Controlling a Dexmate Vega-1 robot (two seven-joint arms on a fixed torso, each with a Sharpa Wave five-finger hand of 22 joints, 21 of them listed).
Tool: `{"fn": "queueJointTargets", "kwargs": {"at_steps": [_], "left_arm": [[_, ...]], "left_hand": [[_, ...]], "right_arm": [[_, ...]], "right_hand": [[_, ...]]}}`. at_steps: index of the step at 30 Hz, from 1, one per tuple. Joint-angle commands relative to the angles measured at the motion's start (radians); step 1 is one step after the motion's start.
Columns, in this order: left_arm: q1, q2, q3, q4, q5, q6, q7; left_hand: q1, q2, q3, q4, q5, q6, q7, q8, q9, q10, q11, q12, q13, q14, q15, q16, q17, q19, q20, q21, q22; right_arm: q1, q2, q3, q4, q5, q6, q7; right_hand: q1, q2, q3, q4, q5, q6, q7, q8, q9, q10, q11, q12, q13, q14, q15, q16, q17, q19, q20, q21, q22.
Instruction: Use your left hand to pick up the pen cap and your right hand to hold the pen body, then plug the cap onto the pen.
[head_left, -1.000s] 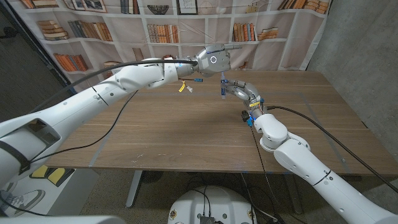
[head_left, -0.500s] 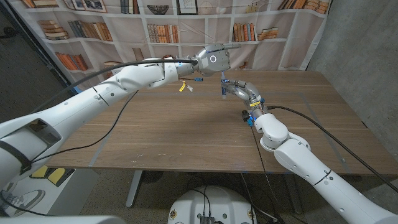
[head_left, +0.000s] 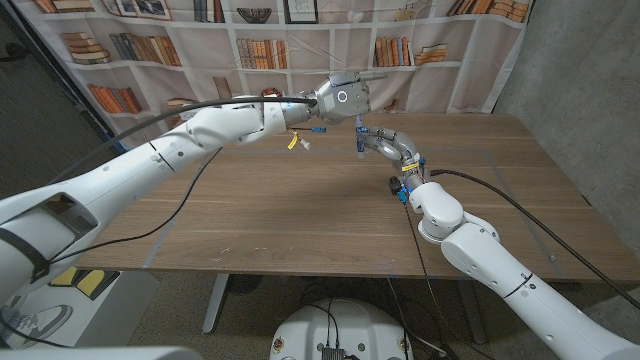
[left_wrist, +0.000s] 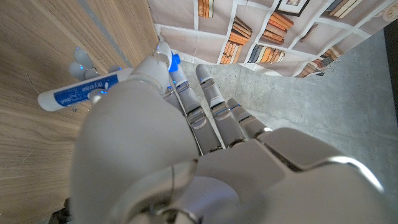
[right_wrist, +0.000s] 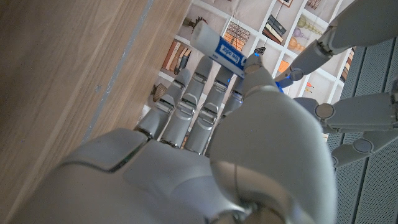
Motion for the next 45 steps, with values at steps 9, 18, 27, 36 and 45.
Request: {"fn": "queueJointTargets", "kwargs": {"at_steps": [9, 18, 27, 36, 45], "left_arm": [[0.009, 0.015, 0.005, -0.013, -0.001, -0.021, -0.011], [0.011, 0.018, 0.015, -0.012, 0.019, -0.031, -0.006], [0.030, 0.012, 0.010, -0.007, 0.028, 0.002, 0.025], [0.035, -0.003, 0.012, 0.003, 0.017, 0.015, 0.033], [0.033, 0.000, 0.011, 0.005, 0.003, 0.007, 0.016]], "left_hand": [[0.005, -0.002, 0.061, 0.049, 0.005, 0.003, -0.004, 0.007, 0.002, 0.053, -0.045, 0.006, 0.047, -0.005, -0.116, 0.001, 0.003, 0.007, -0.063, -0.001, 0.003], [0.004, -0.002, 0.061, 0.050, 0.005, 0.006, -0.005, 0.009, 0.002, 0.055, -0.045, 0.007, 0.048, -0.007, -0.115, 0.001, 0.003, 0.006, -0.064, -0.001, 0.003], [0.005, -0.003, 0.060, 0.049, 0.005, 0.007, -0.006, 0.010, 0.001, 0.054, -0.046, 0.005, 0.046, -0.005, -0.115, 0.002, 0.004, 0.006, -0.064, -0.001, 0.003], [0.003, -0.006, 0.060, 0.049, 0.004, 0.003, -0.014, 0.009, 0.001, 0.053, -0.047, 0.004, 0.044, -0.011, -0.112, -0.001, 0.003, 0.005, -0.062, -0.001, 0.003], [-0.026, -0.008, 0.058, 0.066, 0.004, -0.099, -0.043, -0.032, 0.002, -0.049, -0.055, -0.035, 0.010, -0.055, -0.100, -0.014, -0.004, 0.007, -0.051, 0.000, 0.003]], "right_arm": [[-0.016, 0.000, 0.006, -0.019, -0.008, 0.001, -0.017], [-0.017, 0.002, 0.010, -0.018, -0.008, 0.006, -0.019], [-0.022, 0.003, 0.024, -0.017, -0.013, 0.027, -0.028], [-0.026, 0.003, 0.030, -0.009, -0.012, 0.047, -0.021], [-0.033, 0.002, 0.033, -0.010, -0.010, 0.049, -0.021]], "right_hand": [[0.001, 0.009, 0.032, 0.022, 0.007, 0.053, -0.044, 0.005, 0.003, 0.085, -0.073, 0.002, 0.004, 0.010, -0.084, 0.001, 0.002, 0.010, -0.095, -0.001, 0.003], [0.000, 0.009, 0.034, 0.022, 0.007, 0.055, -0.044, 0.005, 0.003, 0.084, -0.073, 0.001, 0.004, 0.009, -0.084, 0.000, 0.002, 0.010, -0.095, -0.001, 0.003], [0.002, 0.009, 0.035, 0.020, 0.007, 0.055, -0.044, 0.005, 0.003, 0.083, -0.072, 0.001, 0.004, 0.010, -0.086, 0.001, 0.002, 0.009, -0.095, -0.001, 0.003], [0.001, 0.008, 0.035, 0.020, 0.007, 0.056, -0.044, 0.005, 0.004, 0.086, -0.072, 0.003, 0.005, 0.012, -0.085, 0.002, 0.003, 0.010, -0.095, -0.001, 0.003], [0.000, 0.008, 0.036, 0.020, 0.006, 0.057, -0.044, 0.005, 0.004, 0.085, -0.072, 0.003, 0.005, 0.011, -0.084, 0.001, 0.003, 0.008, -0.095, -0.002, 0.003]]}}
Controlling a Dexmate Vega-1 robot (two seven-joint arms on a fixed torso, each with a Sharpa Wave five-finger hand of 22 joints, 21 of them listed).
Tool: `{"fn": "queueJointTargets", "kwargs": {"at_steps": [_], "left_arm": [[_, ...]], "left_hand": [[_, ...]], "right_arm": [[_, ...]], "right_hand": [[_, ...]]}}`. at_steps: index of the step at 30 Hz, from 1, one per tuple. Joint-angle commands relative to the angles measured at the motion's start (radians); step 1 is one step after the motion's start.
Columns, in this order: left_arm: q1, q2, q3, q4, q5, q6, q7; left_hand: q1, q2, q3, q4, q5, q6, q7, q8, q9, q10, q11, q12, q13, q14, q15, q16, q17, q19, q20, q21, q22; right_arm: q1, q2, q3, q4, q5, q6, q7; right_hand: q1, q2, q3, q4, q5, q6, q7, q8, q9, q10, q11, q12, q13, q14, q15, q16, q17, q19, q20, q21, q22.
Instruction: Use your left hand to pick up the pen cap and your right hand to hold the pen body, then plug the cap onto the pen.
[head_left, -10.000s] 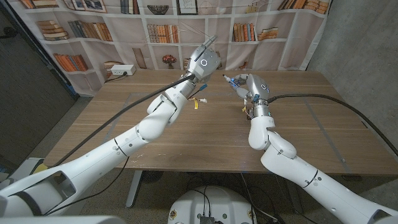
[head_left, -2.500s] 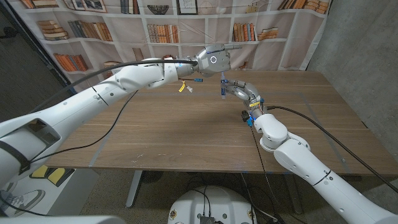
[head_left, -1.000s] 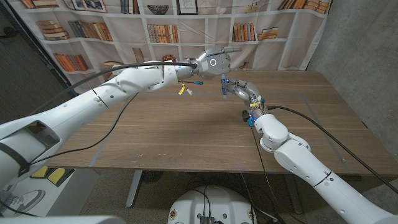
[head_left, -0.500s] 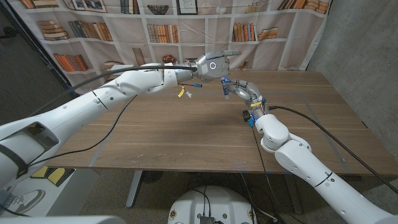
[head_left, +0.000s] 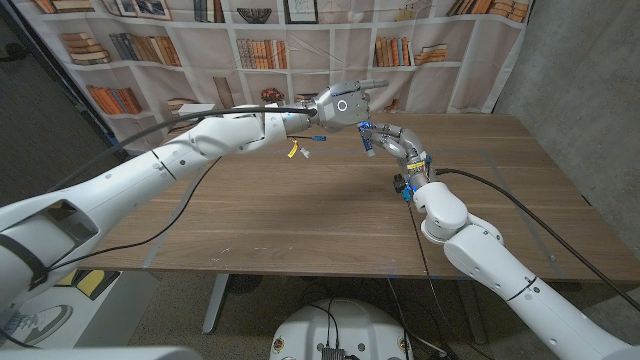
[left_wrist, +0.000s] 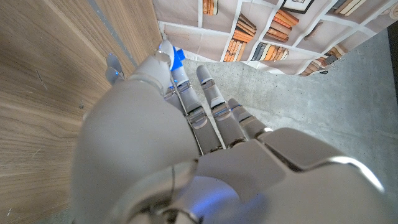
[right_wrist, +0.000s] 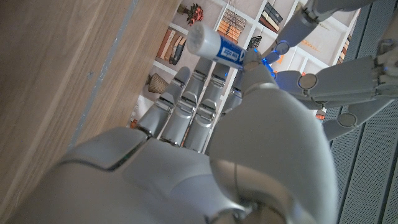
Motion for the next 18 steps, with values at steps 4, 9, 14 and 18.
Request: {"fn": "queueJointTargets", "kwargs": {"at_steps": [4, 9, 14, 18], "left_arm": [[0.004, -0.001, 0.000, 0.001, -0.017, 0.001, -0.004], [0.005, -0.001, 0.000, -0.001, -0.015, 0.003, -0.001], [0.005, -0.001, 0.000, -0.001, -0.013, 0.005, 0.003], [0.005, 0.000, 0.000, -0.003, -0.011, 0.004, 0.003]], "left_hand": [[-0.034, -0.009, 0.008, 0.029, 0.006, -0.059, -0.016, -0.024, -0.002, -0.046, -0.024, -0.010, -0.023, -0.035, -0.109, -0.009, -0.005, 0.007, -0.048, 0.000, 0.003], [-0.041, -0.012, 0.011, 0.031, 0.010, -0.077, -0.021, -0.031, -0.002, -0.072, -0.026, -0.010, -0.034, -0.047, -0.109, -0.010, -0.006, 0.003, -0.045, -0.001, 0.003], [-0.048, -0.018, 0.013, 0.032, 0.012, -0.092, -0.028, -0.036, 0.000, -0.095, -0.027, -0.010, -0.045, -0.060, -0.107, -0.010, -0.007, 0.000, -0.039, -0.002, 0.003], [-0.053, -0.020, 0.016, 0.034, 0.014, -0.103, -0.027, -0.041, 0.001, -0.103, -0.028, -0.007, -0.052, -0.071, -0.105, -0.008, -0.007, -0.001, -0.036, -0.002, 0.003]], "right_arm": [[-0.013, 0.005, 0.005, 0.007, -0.001, 0.021, -0.002], [-0.014, 0.022, -0.007, 0.032, -0.018, 0.063, -0.002], [-0.013, 0.059, -0.020, 0.069, -0.033, 0.113, -0.013], [-0.014, 0.079, -0.023, 0.090, -0.042, 0.147, -0.019]], "right_hand": [[0.000, 0.009, 0.032, 0.025, 0.008, 0.047, -0.034, 0.004, 0.003, 0.079, -0.078, 0.005, 0.005, 0.009, -0.086, 0.001, 0.003, 0.008, -0.095, -0.002, 0.003], [0.000, 0.009, 0.033, 0.024, 0.008, 0.047, -0.034, 0.004, 0.003, 0.079, -0.078, 0.005, 0.005, 0.009, -0.087, 0.001, 0.003, 0.008, -0.094, -0.002, 0.003], [0.002, 0.009, 0.033, 0.023, 0.008, 0.049, -0.034, 0.005, 0.003, 0.081, -0.077, 0.005, 0.005, 0.017, -0.090, 0.006, 0.005, 0.008, -0.096, -0.002, 0.002], [0.019, 0.002, 0.033, 0.011, 0.008, 0.053, -0.032, 0.006, 0.003, 0.086, -0.075, 0.004, -0.001, 0.035, -0.098, 0.015, 0.009, 0.009, -0.098, -0.002, 0.003]]}}
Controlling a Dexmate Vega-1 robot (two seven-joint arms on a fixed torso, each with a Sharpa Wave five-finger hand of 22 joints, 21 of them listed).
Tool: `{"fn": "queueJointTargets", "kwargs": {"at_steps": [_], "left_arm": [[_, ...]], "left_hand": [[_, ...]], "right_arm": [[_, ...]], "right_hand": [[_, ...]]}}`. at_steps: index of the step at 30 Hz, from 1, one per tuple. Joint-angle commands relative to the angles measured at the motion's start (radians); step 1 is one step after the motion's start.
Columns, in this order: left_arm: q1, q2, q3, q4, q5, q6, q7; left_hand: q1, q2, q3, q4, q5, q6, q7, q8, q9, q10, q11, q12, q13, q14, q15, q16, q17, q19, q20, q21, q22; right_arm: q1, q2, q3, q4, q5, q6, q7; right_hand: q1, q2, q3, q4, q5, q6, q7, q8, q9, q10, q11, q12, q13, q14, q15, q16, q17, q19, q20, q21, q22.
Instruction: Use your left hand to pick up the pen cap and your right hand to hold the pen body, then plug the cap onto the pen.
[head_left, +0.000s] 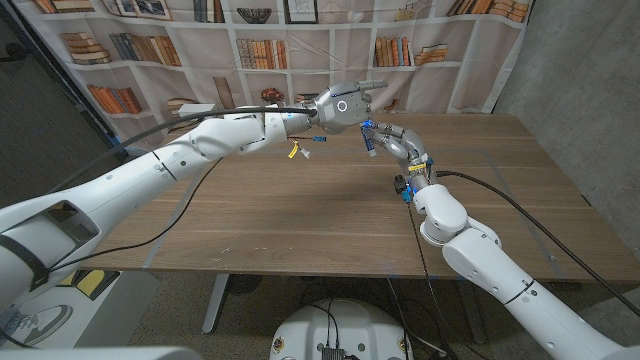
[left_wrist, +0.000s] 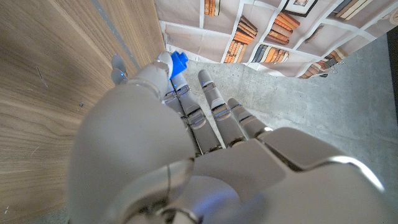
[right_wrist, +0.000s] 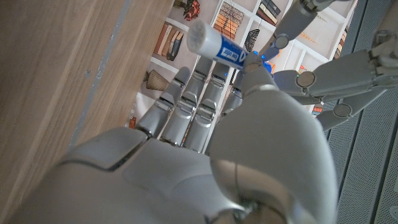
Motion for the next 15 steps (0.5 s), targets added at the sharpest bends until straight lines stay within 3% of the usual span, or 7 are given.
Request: {"fn": "queueJointTargets", "kwargs": {"at_steps": [1, 15], "left_arm": [[0.001, 0.002, -0.001, -0.006, 0.001, 0.003, 0.005], [-0.004, 0.006, -0.001, -0.025, 0.010, -0.007, -0.009]], "left_hand": [[-0.004, -0.009, 0.006, 0.006, 0.010, -0.011, 0.001, -0.008, 0.003, -0.011, 0.000, 0.000, -0.005, -0.011, -0.125, 0.002, 0.003, -0.002, -0.034, -0.002, 0.003], [-0.009, -0.013, 0.015, 0.006, 0.013, -0.019, -0.007, -0.006, 0.010, -0.024, 0.000, 0.006, -0.020, -0.024, -0.125, 0.006, 0.003, -0.003, -0.026, -0.001, 0.003]], "right_arm": [[-0.002, 0.051, -0.018, 0.059, -0.027, 0.090, -0.011], [-0.012, 0.066, -0.017, 0.072, -0.034, 0.132, -0.003]], "right_hand": [[0.027, 0.002, 0.029, 0.015, 0.007, 0.046, -0.035, 0.006, 0.004, 0.085, -0.077, 0.003, -0.001, 0.019, -0.092, 0.009, 0.006, 0.009, -0.099, -0.002, 0.003], [0.020, 0.005, 0.027, 0.024, 0.006, 0.044, -0.036, 0.004, 0.004, 0.084, -0.079, 0.002, -0.001, 0.014, -0.086, 0.001, 0.002, 0.003, -0.101, -0.004, 0.003]]}}
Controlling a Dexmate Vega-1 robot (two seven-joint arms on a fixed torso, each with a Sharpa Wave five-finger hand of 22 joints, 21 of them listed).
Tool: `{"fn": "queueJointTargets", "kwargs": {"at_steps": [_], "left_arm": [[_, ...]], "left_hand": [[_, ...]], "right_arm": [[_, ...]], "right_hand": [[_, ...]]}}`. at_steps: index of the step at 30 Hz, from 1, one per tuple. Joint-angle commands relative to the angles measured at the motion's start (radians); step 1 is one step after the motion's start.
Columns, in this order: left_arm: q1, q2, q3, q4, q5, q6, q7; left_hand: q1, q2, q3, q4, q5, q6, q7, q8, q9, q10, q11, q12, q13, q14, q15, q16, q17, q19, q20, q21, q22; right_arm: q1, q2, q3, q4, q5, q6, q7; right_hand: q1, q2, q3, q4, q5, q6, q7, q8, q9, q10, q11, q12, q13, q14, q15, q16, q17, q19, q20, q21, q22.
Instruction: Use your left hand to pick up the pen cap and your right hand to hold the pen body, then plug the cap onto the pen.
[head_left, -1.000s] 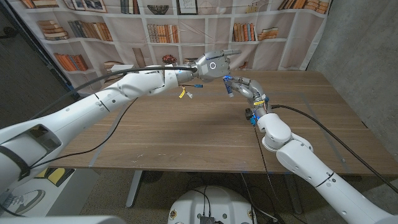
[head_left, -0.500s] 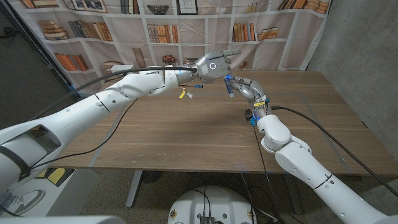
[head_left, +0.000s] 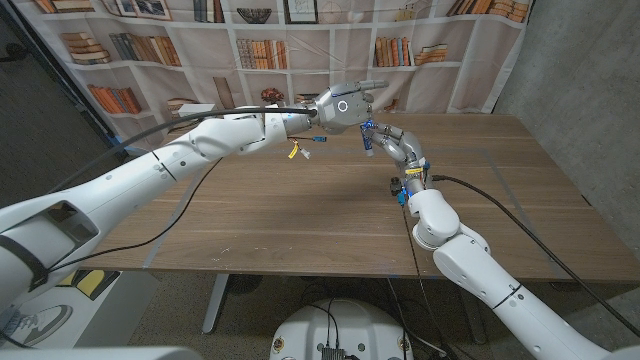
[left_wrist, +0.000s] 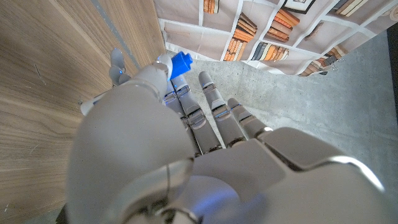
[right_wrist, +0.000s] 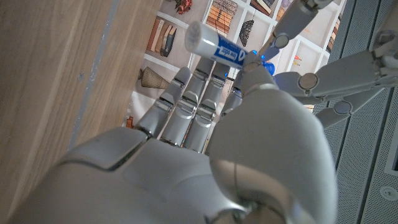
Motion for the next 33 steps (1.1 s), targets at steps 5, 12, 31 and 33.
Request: {"fn": "queueJointTargets", "kwargs": {"at_steps": [5, 12, 31, 33], "left_arm": [[-0.010, 0.003, 0.004, -0.017, 0.016, -0.016, -0.013], [-0.013, 0.003, 0.004, -0.021, 0.020, -0.021, -0.007], [-0.012, 0.010, 0.002, -0.026, 0.030, -0.021, -0.001], [-0.009, 0.014, 0.000, -0.029, 0.029, -0.019, 0.000]], "left_hand": [[-0.012, -0.016, 0.010, 0.003, 0.007, -0.030, -0.013, -0.004, 0.008, -0.030, 0.002, 0.003, -0.010, -0.010, -0.127, 0.007, 0.003, -0.005, -0.022, 0.000, 0.004], [-0.022, -0.026, 0.015, 0.004, 0.011, -0.066, -0.016, -0.014, 0.013, -0.085, 0.001, 0.001, -0.024, -0.034, -0.125, 0.003, 0.003, -0.008, -0.011, 0.001, 0.005], [-0.065, -0.056, 0.003, 0.014, 0.026, -0.180, -0.018, -0.053, 0.016, -0.223, 0.001, 0.003, -0.036, -0.127, -0.114, 0.004, 0.007, -0.033, 0.014, 0.001, 0.008], [-0.070, -0.061, 0.000, 0.015, 0.029, -0.192, -0.019, -0.057, 0.016, -0.241, 0.002, 0.003, -0.036, -0.136, -0.114, 0.005, 0.008, -0.034, 0.014, 0.001, 0.008]], "right_arm": [[-0.014, 0.015, 0.000, 0.013, -0.013, 0.046, 0.005], [-0.020, 0.015, 0.003, 0.012, -0.014, 0.052, 0.006], [-0.012, 0.025, 0.005, 0.034, 0.000, 0.065, 0.021], [-0.012, 0.023, 0.005, 0.034, -0.003, 0.064, 0.022]], "right_hand": [[-0.002, 0.009, 0.013, 0.021, 0.010, 0.039, -0.032, 0.006, 0.004, 0.084, -0.079, 0.005, 0.006, -0.005, -0.076, -0.002, 0.000, -0.001, -0.099, -0.005, 0.001], [-0.007, 0.011, 0.013, 0.025, 0.010, 0.037, -0.033, 0.006, 0.004, 0.083, -0.079, 0.006, 0.008, -0.005, -0.076, -0.004, 0.000, -0.005, -0.098, -0.007, 0.001], [-0.009, 0.012, 0.014, 0.025, 0.009, 0.038, -0.034, 0.006, 0.004, 0.082, -0.080, 0.008, 0.011, -0.007, -0.075, -0.005, -0.001, -0.008, -0.097, -0.007, 0.001], [-0.008, 0.012, 0.014, 0.025, 0.009, 0.038, -0.034, 0.006, 0.004, 0.082, -0.080, 0.008, 0.011, -0.007, -0.077, -0.005, -0.001, -0.008, -0.096, -0.007, 0.001]]}}
